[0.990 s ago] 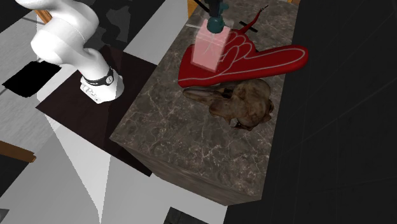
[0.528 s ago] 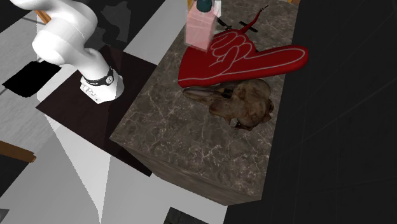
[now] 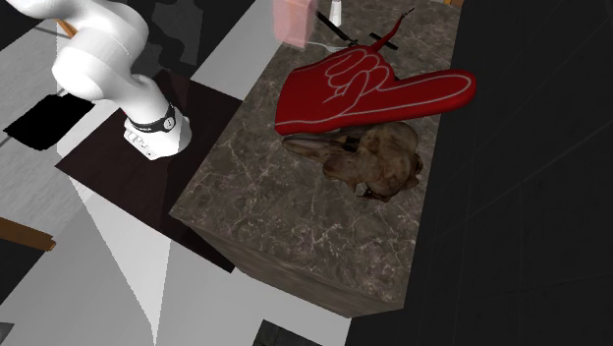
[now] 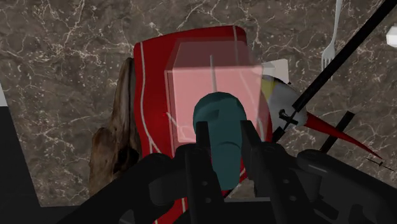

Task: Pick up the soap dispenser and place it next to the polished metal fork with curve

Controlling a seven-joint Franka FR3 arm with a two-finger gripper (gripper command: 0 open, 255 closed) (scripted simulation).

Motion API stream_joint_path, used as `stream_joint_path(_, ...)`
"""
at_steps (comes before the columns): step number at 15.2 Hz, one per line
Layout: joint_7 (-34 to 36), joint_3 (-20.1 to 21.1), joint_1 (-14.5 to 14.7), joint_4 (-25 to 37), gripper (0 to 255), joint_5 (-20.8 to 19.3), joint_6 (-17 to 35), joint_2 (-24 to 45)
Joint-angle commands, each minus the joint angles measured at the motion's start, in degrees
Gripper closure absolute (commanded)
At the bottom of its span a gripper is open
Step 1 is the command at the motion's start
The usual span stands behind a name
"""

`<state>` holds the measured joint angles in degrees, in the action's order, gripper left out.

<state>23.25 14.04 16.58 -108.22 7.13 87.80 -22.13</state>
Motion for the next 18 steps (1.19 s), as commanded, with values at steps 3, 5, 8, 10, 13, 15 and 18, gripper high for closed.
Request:
stream_joint_path(3,5.4,3.7,1.9,-0.9,255,1.8,-0.3,-1.8)
stream_joint_path(5,8.1,5.6,2.8,-1.0,255,2.6,-0.4,-2.4)
stream_joint_path(8,12.2,8.6,4.1,-0.8,255,3.8,-0.5,-2.8)
stream_joint_path(10,15.0,10.7,4.9,-0.3,255,4.6,-0.5,-2.8)
stream_joint_path(13,16.2,11.8,5.3,-2.0,255,5.1,1.0,-3.2)
stream_joint_path(15,16.0,11.9,5.5,-4.0,255,5.4,2.5,-3.7)
stream_joint_path(18,15.7,12.0,5.6,-6.8,255,5.7,4.7,-4.3)
